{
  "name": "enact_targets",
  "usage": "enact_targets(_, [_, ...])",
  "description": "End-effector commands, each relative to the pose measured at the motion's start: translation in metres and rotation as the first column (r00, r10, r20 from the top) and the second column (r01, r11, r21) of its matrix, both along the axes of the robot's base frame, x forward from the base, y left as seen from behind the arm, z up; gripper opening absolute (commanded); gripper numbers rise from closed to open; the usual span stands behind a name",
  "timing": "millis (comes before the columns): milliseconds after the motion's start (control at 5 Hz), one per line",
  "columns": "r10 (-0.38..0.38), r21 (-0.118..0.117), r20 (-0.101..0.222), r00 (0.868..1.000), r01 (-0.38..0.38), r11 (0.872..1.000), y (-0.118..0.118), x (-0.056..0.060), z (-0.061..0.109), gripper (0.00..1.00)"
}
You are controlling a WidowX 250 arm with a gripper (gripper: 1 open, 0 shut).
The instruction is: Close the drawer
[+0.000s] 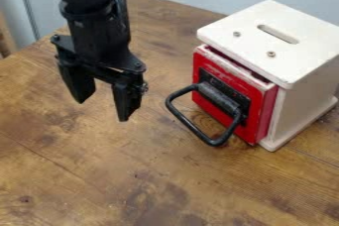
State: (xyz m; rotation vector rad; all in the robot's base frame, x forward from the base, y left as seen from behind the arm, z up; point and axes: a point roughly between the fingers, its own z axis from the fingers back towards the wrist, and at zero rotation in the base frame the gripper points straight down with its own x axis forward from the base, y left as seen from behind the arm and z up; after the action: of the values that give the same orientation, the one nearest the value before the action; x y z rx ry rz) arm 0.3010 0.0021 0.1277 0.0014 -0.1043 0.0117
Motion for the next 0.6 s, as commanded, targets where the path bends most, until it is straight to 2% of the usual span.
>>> enact_targets(0, [-0.025,0.001,0.041,0.999,0.024,1.0,-0.007,0.001,0.012,1.0])
enact_targets(200, [-0.044,0.0,0.035,0.998,0.044,0.999,-0.018,0.009,0.004,1.0])
enact_targets(400, [-0.103,0.001,0.046,0.994,0.103,0.995,-0.045,0.037,-0.003,1.0])
